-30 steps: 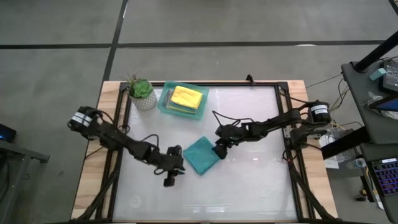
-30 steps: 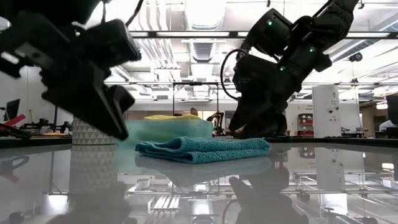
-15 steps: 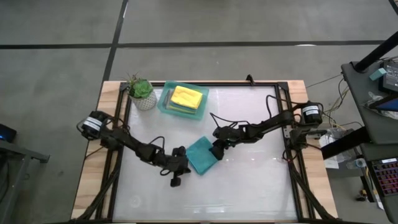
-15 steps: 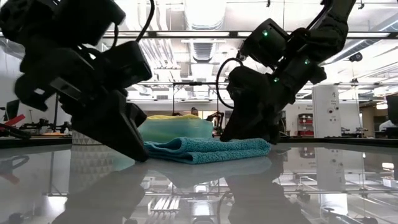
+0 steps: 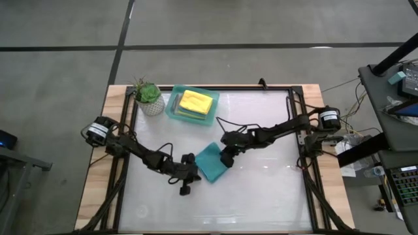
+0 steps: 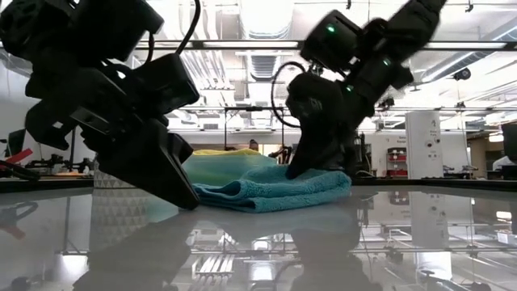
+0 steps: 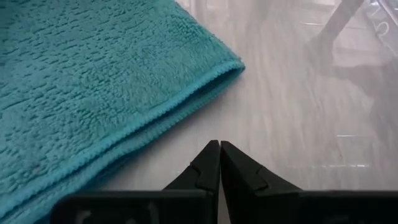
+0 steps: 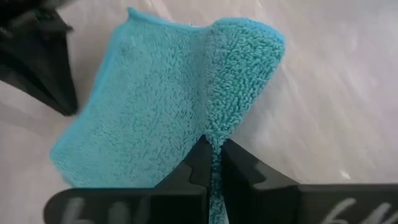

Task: Fold microfiber towels
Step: Fold the blue microfiber towel

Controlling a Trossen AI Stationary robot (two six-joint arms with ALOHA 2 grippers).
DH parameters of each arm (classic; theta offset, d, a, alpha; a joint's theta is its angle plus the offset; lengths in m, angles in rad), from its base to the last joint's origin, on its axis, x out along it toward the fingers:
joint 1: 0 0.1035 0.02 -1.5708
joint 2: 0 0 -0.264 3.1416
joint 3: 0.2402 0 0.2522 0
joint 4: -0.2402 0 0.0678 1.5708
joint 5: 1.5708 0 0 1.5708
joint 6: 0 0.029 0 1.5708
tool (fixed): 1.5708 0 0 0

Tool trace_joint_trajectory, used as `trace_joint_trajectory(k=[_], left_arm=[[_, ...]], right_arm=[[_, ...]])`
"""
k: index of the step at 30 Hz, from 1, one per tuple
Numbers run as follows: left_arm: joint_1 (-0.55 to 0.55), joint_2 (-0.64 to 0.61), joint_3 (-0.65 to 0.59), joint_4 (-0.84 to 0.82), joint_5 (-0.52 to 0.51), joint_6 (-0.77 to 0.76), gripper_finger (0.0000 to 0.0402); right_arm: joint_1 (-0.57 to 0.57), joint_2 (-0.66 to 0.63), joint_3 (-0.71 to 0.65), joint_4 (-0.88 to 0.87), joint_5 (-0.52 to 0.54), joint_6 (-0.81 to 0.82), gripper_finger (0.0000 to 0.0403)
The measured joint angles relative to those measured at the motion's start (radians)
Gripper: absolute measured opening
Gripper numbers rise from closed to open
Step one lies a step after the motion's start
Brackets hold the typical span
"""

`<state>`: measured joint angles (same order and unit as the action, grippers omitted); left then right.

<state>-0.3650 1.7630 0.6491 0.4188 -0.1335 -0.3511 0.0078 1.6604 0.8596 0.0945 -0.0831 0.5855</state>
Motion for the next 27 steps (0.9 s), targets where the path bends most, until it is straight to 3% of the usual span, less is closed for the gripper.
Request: trace_joint_trajectory(k=[5,10,17,27], left_arm=[[0.001,0.0,-0.001,0.001,-0.038,0.022,0.0],[0.013,0.001,-0.009,0.022,-0.06,0.055,0.0],[0.042,0.003,-0.019,0.049,-0.1,0.079,0.0],[0.056,0.004,-0.019,0.06,-0.115,0.096,0.0]], right_arm=[[0.008,0.003,0.168,-0.297,0.117,-0.082,0.0012],[0.035,0.003,0.316,-0.481,0.197,-0.134,0.0012],[0.088,0.042,0.408,-0.511,0.225,-0.151,0.0012],[0.134,0.222,0.562,-0.525,0.216,-0.149,0.0012]])
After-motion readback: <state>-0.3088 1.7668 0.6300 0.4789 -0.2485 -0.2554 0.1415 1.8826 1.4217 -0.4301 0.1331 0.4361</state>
